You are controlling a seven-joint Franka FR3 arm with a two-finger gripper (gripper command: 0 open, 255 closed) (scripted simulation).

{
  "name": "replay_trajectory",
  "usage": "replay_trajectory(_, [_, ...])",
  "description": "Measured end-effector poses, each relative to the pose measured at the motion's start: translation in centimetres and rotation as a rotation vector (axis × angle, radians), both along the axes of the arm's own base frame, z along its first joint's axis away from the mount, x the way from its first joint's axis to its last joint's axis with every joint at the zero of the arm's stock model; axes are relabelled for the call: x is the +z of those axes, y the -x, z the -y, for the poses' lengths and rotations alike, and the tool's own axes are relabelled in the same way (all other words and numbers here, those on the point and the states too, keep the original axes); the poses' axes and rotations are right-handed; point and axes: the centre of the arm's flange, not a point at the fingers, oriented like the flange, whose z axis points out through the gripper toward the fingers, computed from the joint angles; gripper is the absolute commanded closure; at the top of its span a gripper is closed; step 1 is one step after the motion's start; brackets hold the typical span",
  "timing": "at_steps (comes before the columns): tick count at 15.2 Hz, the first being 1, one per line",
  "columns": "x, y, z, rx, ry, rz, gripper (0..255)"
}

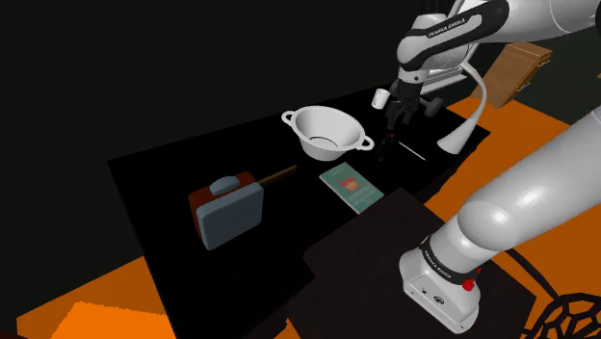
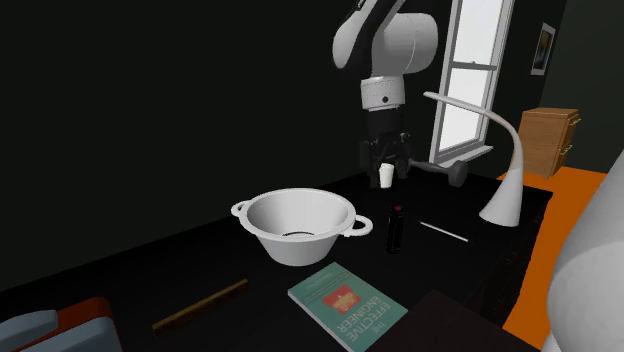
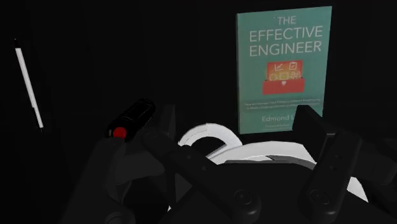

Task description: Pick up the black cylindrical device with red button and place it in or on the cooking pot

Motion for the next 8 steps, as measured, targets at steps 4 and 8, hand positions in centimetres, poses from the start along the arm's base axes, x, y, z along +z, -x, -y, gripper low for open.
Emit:
replay_trajectory(4, [-3.1, -1.9, 3.8, -0.004, -0.008, 0.0, 0])
replay_trajectory(8, [-5.9, -3.5, 7.3, -0.009, -0.015, 0.002, 0])
